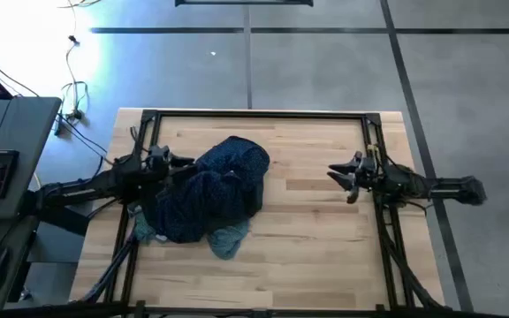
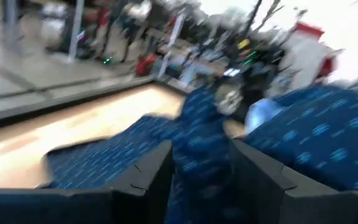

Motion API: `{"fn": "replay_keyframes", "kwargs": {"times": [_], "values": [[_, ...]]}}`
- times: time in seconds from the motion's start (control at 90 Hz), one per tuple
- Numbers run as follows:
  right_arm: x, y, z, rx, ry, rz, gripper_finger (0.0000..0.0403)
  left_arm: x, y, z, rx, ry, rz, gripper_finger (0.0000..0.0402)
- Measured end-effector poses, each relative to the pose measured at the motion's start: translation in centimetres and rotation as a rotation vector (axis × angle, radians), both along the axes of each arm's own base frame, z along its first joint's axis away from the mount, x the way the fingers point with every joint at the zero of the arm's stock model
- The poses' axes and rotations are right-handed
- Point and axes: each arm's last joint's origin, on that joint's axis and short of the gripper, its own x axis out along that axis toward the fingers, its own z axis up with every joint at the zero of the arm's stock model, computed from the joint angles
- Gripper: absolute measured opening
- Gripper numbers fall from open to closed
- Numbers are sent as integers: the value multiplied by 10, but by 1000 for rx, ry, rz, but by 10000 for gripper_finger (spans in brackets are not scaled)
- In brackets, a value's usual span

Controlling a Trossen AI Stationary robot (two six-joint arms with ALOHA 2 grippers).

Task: Hang clothes
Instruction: Return to Home Position

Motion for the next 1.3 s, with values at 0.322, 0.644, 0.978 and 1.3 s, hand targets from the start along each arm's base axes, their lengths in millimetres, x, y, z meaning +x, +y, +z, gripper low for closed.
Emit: {"fn": "replay_keyframes", "kwargs": {"times": [0.322, 0.644, 0.978, 1.3], "values": [[-1, 13, 2, 4, -29, 124, 112, 2, -13, 6, 9, -69, -133, 133], [0, 14, 0, 1, -1, 136, 112, 2, -13, 5, 8, -56, -153, 133], [0, 14, 0, -262, 43, 117, 112, 3, -13, 5, 279, 12, -128, 133], [0, 14, 0, -334, 56, 113, 112, 3, -13, 2, 401, 62, -123, 133]]}}
